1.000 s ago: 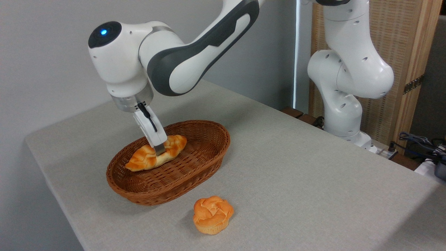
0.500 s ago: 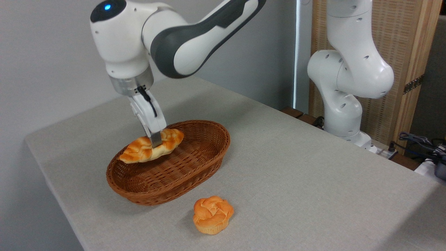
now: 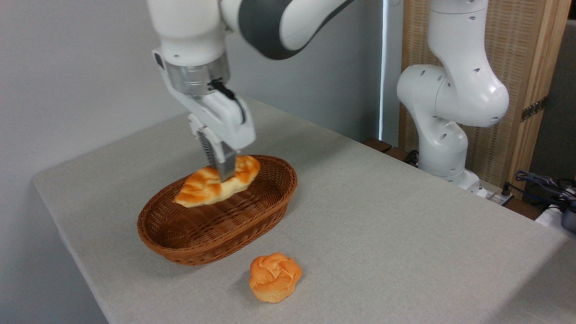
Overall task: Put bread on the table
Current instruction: 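Lift the gripped bread roll up out of the basket, then carry the bread roll beside the basket and lower it onto the table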
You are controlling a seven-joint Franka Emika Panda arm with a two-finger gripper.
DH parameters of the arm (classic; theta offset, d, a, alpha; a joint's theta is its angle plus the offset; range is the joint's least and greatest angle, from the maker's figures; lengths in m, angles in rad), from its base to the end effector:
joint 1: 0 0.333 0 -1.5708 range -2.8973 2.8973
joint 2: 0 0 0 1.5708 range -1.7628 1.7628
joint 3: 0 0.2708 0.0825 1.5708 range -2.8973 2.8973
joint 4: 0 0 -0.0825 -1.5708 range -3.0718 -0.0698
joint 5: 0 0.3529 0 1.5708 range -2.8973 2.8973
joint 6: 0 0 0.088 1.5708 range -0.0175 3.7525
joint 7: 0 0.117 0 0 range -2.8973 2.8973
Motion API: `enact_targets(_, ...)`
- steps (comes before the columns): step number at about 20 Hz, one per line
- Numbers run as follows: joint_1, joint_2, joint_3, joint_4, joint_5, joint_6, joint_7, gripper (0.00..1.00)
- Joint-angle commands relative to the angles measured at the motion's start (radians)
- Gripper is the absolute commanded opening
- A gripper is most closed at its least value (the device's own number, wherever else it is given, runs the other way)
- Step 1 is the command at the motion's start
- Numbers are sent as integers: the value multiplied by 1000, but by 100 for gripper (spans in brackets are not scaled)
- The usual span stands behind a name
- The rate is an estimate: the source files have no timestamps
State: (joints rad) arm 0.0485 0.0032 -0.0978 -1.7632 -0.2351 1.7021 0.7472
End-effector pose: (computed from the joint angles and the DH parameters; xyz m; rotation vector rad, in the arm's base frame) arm 0.5246 -0.0502 0.4963 2.6954 -1.0735 0.0281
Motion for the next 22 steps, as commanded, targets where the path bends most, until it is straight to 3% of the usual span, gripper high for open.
enact_targets(1, -7, -11, 88, -10, 16, -48, 20, 12)
enact_targets(3, -7, -9, 127, -25, 28, -47, 20, 12)
enact_targets(5, -7, -11, 147, -44, 75, -47, 33, 14)
enact_targets(8, -7, -11, 153, -81, 102, -47, 57, 15)
enact_targets(11, 1, -11, 164, -119, 144, -47, 58, 24)
enact_targets(13, 2, -11, 171, -139, 149, -47, 67, 40)
enact_targets(14, 2, -11, 173, -143, 151, -47, 73, 42)
enact_targets(17, 2, -11, 210, -159, 151, -47, 92, 87)
enact_targets(22, 2, -8, 211, -159, 151, -50, 92, 100)
